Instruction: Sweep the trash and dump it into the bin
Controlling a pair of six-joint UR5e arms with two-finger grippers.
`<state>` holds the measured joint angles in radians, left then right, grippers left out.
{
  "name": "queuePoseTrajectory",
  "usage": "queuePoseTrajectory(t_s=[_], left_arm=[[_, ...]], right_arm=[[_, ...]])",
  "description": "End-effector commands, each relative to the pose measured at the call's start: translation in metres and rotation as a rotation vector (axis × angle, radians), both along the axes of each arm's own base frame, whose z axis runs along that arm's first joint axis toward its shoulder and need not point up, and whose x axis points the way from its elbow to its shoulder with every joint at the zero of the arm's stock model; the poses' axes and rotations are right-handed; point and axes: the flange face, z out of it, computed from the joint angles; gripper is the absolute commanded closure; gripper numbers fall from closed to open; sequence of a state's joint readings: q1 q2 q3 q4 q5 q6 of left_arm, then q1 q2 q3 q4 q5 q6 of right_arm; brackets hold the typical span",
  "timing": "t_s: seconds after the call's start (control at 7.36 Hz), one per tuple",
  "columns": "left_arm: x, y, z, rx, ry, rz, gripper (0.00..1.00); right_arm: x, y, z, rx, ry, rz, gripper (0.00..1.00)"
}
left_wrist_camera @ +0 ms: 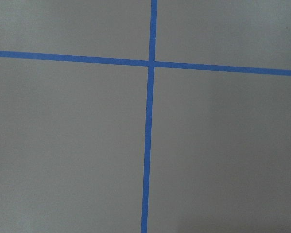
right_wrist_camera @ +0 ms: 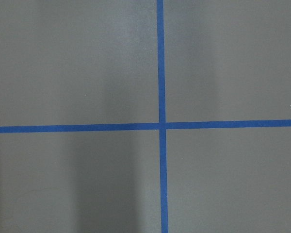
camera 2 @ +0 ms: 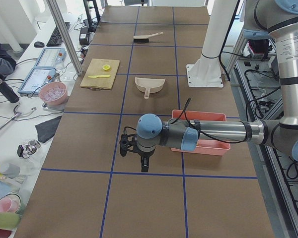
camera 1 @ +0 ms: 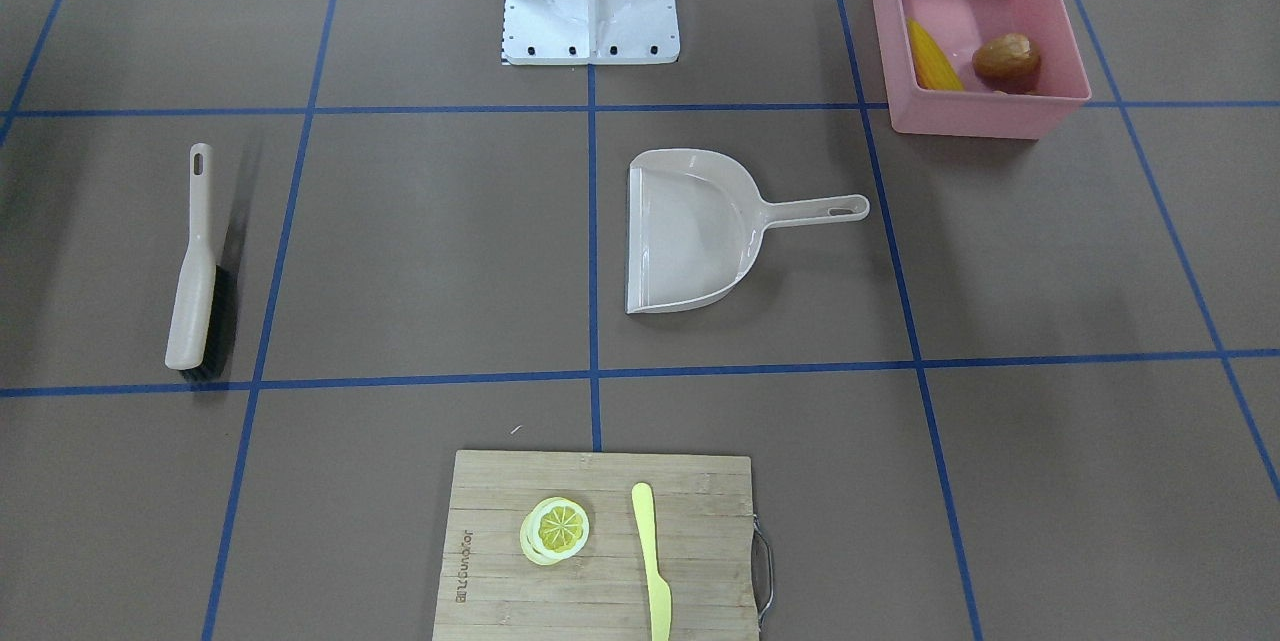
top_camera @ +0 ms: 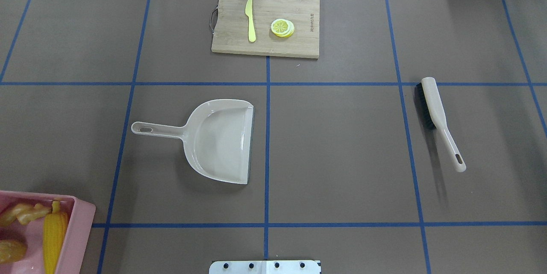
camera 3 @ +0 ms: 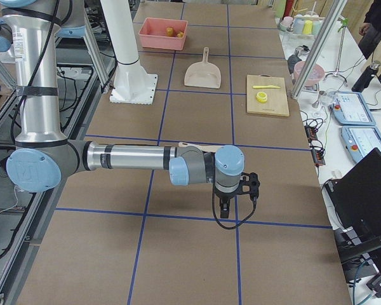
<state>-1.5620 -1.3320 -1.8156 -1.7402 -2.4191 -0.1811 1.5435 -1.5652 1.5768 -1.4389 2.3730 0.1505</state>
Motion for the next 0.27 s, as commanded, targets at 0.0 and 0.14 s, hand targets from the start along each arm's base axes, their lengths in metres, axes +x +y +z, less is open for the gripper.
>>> queuePoseTrajectory(t_s=[0.0,0.14], left_arm=[[-0.0012,0.001,0.0005,-0.001,-0.002,-0.003,0.02],[-0.0012,0.0017,0.0011,-0.002,-0.002,-0.003,0.02]], right_arm=[[-0.0008,-0.001,-0.0003,0.0,0.001,-0.001,0.0],[-0.0003,-0.0019,-0.0013,0.003,0.009,0.0,0.0]])
